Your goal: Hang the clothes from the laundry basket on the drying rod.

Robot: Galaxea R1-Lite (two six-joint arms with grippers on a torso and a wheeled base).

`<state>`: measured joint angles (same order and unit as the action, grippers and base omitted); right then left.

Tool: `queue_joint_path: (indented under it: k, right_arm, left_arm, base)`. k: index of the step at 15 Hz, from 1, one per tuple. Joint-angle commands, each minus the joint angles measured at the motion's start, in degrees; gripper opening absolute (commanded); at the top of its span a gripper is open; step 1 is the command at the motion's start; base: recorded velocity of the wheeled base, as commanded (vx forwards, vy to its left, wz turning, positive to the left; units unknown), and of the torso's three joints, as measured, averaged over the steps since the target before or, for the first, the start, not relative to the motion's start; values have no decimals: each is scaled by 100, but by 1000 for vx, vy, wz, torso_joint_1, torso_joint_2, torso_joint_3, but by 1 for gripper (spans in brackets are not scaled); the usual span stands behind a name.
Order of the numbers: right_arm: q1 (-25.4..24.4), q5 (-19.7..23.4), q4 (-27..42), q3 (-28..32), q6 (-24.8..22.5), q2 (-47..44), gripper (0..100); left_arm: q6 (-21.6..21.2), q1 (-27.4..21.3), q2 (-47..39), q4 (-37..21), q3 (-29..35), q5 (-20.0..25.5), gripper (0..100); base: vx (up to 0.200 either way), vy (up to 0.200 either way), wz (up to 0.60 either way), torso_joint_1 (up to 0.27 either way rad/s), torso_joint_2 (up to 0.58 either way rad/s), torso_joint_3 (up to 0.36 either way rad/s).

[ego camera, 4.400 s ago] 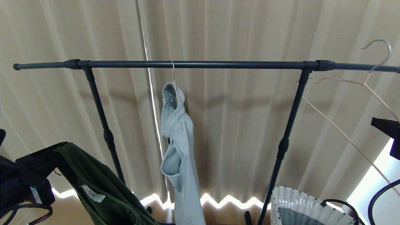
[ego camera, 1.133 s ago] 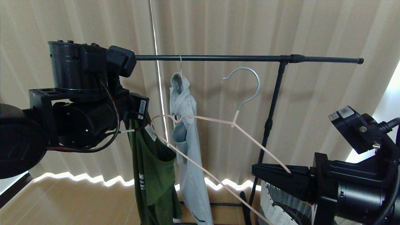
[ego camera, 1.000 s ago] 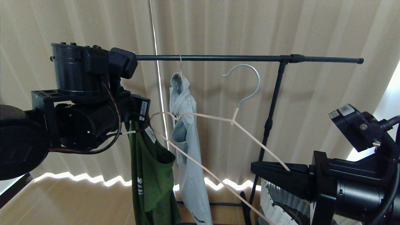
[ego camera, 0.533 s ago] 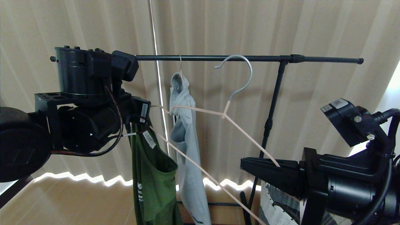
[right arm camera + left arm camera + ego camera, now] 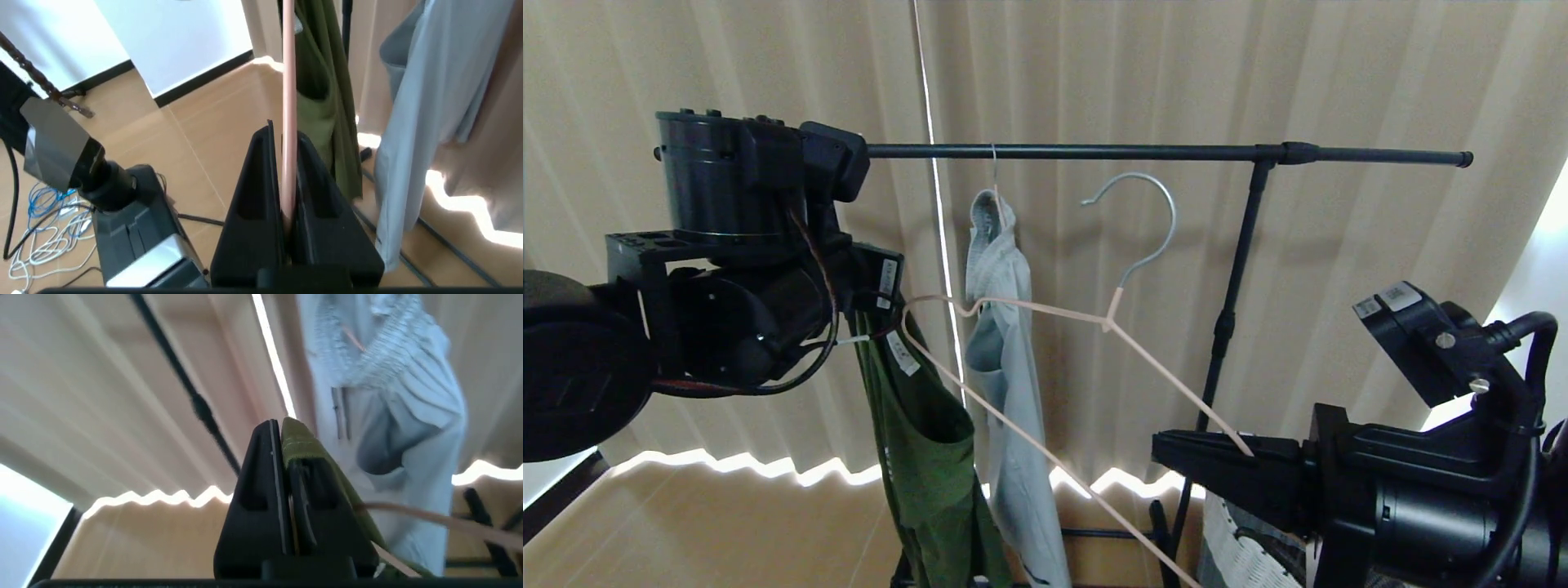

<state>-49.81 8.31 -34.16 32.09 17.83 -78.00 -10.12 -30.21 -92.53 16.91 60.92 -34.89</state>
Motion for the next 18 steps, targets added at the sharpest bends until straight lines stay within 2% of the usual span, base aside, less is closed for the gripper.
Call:
queue_joint_path:
  k: [1,11,18]
  right_arm:
    - [-11,4,-3,-45,1,118,0]
    - [-231,-5,-188,17,-17,-58,0]
    - [-29,-23,-864,228,-52,-823,0]
  left_arm:
    - [1,-3,-46,5,8,-9,0]
    - [27,-73,-20,14,-106,-44,0]
    - [27,-196,147,14,-221,-159,0]
  base:
    - [0,0,0,0,0,0]
    - [0,0,0,0,0,0]
    - [0,0,0,0,0,0]
